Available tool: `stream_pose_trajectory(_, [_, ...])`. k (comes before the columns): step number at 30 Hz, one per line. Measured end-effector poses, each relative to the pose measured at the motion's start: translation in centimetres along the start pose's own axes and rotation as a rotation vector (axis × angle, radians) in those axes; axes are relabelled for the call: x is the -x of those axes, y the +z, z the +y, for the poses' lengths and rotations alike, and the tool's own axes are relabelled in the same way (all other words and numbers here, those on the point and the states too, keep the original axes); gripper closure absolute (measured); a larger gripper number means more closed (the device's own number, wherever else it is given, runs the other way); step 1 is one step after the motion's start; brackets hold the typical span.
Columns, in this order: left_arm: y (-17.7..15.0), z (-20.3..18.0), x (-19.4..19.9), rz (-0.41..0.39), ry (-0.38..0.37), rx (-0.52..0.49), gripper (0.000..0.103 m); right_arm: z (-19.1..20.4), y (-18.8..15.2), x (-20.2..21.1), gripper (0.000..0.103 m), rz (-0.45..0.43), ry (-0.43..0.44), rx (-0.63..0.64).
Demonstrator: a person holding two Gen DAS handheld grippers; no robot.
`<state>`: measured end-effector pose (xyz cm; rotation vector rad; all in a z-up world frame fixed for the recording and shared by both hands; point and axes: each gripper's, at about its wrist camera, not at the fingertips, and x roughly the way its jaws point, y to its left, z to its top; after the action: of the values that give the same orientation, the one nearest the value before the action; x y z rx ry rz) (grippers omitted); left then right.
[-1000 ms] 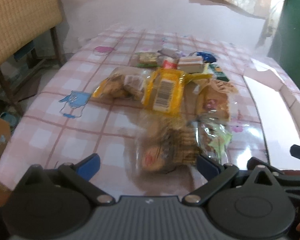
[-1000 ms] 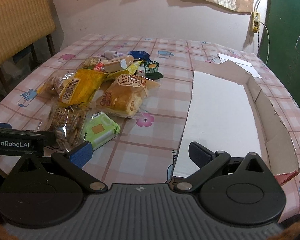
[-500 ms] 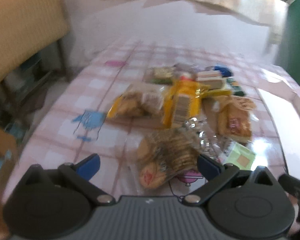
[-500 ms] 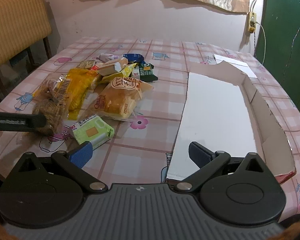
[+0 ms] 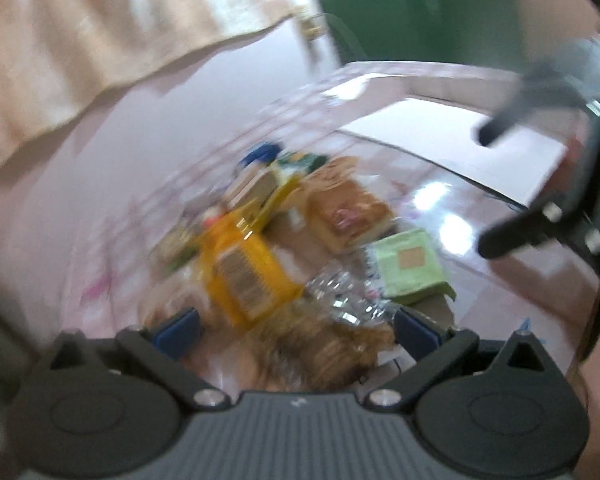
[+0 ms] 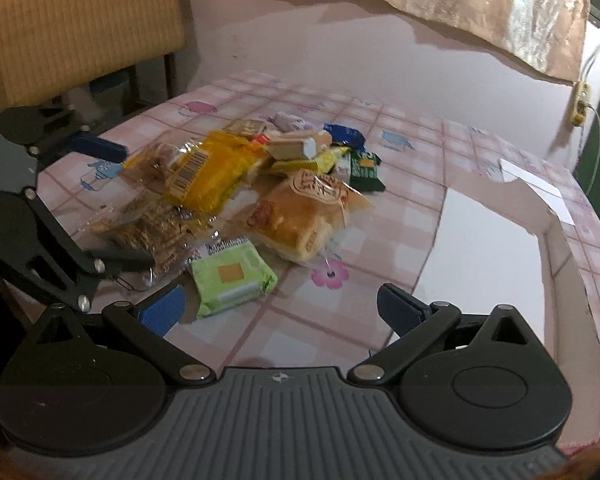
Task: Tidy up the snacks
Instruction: 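Grasp the clear round-biscuit bag with the left tool while the right tool grasps the green cake packet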
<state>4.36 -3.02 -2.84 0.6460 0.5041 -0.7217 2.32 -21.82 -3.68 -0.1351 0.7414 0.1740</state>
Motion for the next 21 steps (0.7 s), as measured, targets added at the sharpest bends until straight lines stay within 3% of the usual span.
stream_pose_trajectory(4, [0.7, 0.0, -1.5, -0.002, -0.105, -0.095, 0.001, -0.5, 0.5, -0.5, 0.000, 0.007, 0.011, -0.033])
stream_pose_trajectory(7, [0.9, 0.7, -3.0, 0.029, -0.183, -0.098, 0.001, -0.7, 0.4, -0.8, 0.000, 0.013, 0.008, -0.034])
stream_pose_trajectory(10, [0.6, 1.2, -3.9, 0.072, -0.256, -0.010, 0.003, -0.8, 0.2, -1.2, 0.000, 0.027, 0.009, -0.032])
stream_pose_trajectory(14, [-0.5, 1.2, -3.1, 0.092, -0.256, 0.141, 0.020, -0.9, 0.2, -2.0, 0.000, 0.031, 0.031, -0.008])
stream_pose_trajectory(17, [-1.7, 1.6, -2.2, 0.116, -0.220, 0.314, 0.025, -0.8, 0.5, -2.8, 0.000, 0.026, 0.051, 0.023])
stream_pose_trajectory(19, [-2.3, 1.8, -1.5, 0.126, -0.197, 0.402, 0.034, -0.6, 0.8, -3.3, 0.000, 0.018, 0.069, 0.049])
stream_pose_trajectory(21, [-2.6, 2.4, -0.8, 0.130, -0.156, 0.501, 0.053, -0.4, 1.2, -3.9, 0.000, 0.016, 0.085, 0.070])
